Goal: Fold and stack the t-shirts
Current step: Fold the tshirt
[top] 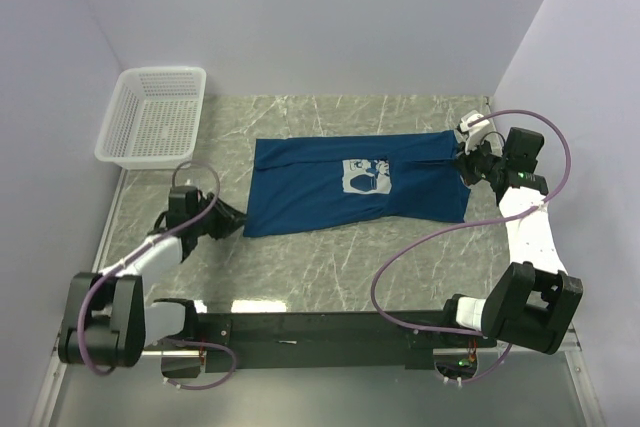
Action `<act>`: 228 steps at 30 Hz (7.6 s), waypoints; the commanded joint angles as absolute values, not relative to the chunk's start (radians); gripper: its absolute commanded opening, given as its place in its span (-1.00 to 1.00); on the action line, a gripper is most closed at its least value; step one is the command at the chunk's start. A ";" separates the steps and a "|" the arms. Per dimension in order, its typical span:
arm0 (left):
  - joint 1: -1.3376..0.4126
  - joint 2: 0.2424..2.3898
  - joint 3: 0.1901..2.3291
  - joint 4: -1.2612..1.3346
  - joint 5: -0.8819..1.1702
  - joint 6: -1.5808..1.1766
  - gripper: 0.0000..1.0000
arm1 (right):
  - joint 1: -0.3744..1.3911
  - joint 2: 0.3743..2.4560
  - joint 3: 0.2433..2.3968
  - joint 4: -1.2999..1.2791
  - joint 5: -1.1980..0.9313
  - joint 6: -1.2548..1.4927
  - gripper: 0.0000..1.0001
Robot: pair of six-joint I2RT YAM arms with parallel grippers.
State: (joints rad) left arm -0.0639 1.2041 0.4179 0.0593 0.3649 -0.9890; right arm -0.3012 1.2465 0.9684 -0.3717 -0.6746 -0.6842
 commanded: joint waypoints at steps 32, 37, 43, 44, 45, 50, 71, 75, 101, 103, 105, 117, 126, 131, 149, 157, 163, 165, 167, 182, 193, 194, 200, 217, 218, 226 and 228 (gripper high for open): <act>-0.069 1.086 0.342 -0.046 0.331 -1.002 -0.16 | -0.308 1.212 0.989 -0.360 -0.696 -0.696 -1.00; -0.069 1.095 0.305 -0.043 0.328 -0.996 -0.14 | -0.310 1.216 0.991 -0.356 -0.703 -0.690 -1.00; -0.069 1.201 0.301 0.008 0.325 -0.982 -0.13 | -0.308 1.215 0.994 -0.364 -0.696 -0.699 -1.00; -0.069 1.215 0.307 0.026 0.322 -0.977 -0.13 | -0.308 1.215 0.993 -0.364 -0.696 -0.701 -1.00; -0.069 1.227 0.311 0.032 0.321 -0.977 -0.13 | -0.308 1.215 0.992 -0.364 -0.698 -0.700 -1.00; -0.069 1.298 0.354 0.061 0.311 -0.973 -0.16 | -0.310 1.215 0.989 -0.365 -0.699 -0.698 -1.00; -0.029 1.287 0.503 -0.006 0.405 -0.943 -0.99 | -0.325 1.219 1.071 -0.353 -0.689 -0.653 -1.00; -0.026 1.393 0.574 -0.006 0.452 -0.931 -0.99 | -0.325 1.244 1.081 -0.338 -0.678 -0.640 -1.00; -0.026 1.772 1.031 -0.126 0.449 -0.839 -0.99 | -0.327 1.387 1.144 -0.212 -0.612 -0.517 -1.00; -0.026 1.786 1.045 -0.130 0.448 -0.839 -0.99 | -0.327 1.399 1.150 -0.210 -0.611 -0.514 -1.00; -0.026 1.799 1.054 -0.135 0.448 -0.836 -0.99 | -0.327 1.413 1.155 -0.212 -0.611 -0.511 -1.00; -0.028 1.809 1.080 -0.140 0.460 -0.839 -0.99 | -0.327 1.459 1.181 -0.186 -0.598 -0.483 -1.00; -0.026 1.818 1.092 -0.138 0.463 -0.844 -0.99 | -0.327 1.505 1.236 -0.181 -0.594 -0.449 -1.00; -0.026 1.821 1.101 -0.137 0.469 -0.844 -0.99 | -0.327 1.529 1.258 -0.183 -0.594 -0.442 -1.00; -0.026 1.848 1.141 -0.152 0.462 -0.844 -0.94 | -0.324 1.594 1.307 -0.204 -0.597 -0.433 -1.00; -0.026 1.793 1.134 -0.089 0.497 -0.825 -0.61 | -0.311 1.612 1.325 -0.235 -0.604 -0.445 -1.00; -0.025 1.635 1.088 -0.023 0.480 -0.752 -0.22 | -0.301 1.608 1.304 -0.250 -0.624 -0.471 -1.00; -0.025 1.580 1.072 -0.014 0.463 -0.721 -0.17 | -0.299 1.602 1.293 -0.249 -0.626 -0.483 -1.00; -0.025 1.553 1.065 -0.018 0.445 -0.703 -0.17 | -0.298 1.595 1.282 -0.249 -0.627 -0.495 -1.00; -0.028 1.364 0.804 0.069 0.610 -0.672 -0.21 | -0.282 1.366 1.131 -0.992 -0.928 -1.437 -1.00; -0.028 1.252 0.709 0.018 0.660 -0.655 -0.21 | -0.247 1.137 0.697 -1.007 -0.474 -1.682 -0.88; -0.028 1.247 0.707 0.017 0.661 -0.658 -0.21 | -0.247 1.132 0.687 -0.993 -0.469 -1.669 -0.77; -0.028 1.207 0.706 -0.035 0.661 -0.644 -0.20 | -0.256 1.169 0.762 -0.872 -0.586 -1.377 0.03; -0.023 0.974 0.700 -0.221 0.583 -0.574 -0.19 | -0.083 1.572 0.951 -0.660 -0.483 -0.646 0.01; -0.025 0.962 0.701 -0.225 0.581 -0.572 -0.18 | -0.083 1.578 0.951 -0.654 -0.457 -0.641 0.01; -0.018 0.940 0.692 -0.238 0.584 -0.569 -0.18 | -0.057 1.617 0.957 -0.650 -0.451 -0.624 0.00; -0.018 0.937 0.692 -0.236 0.587 -0.572 -0.19 | -0.040 1.632 0.965 -0.647 -0.454 -0.614 0.00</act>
State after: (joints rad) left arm -0.0246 0.9627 0.7010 -0.2470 0.5861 -0.5873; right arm -0.0658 1.6085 0.9291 -0.6685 -0.4576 -0.6476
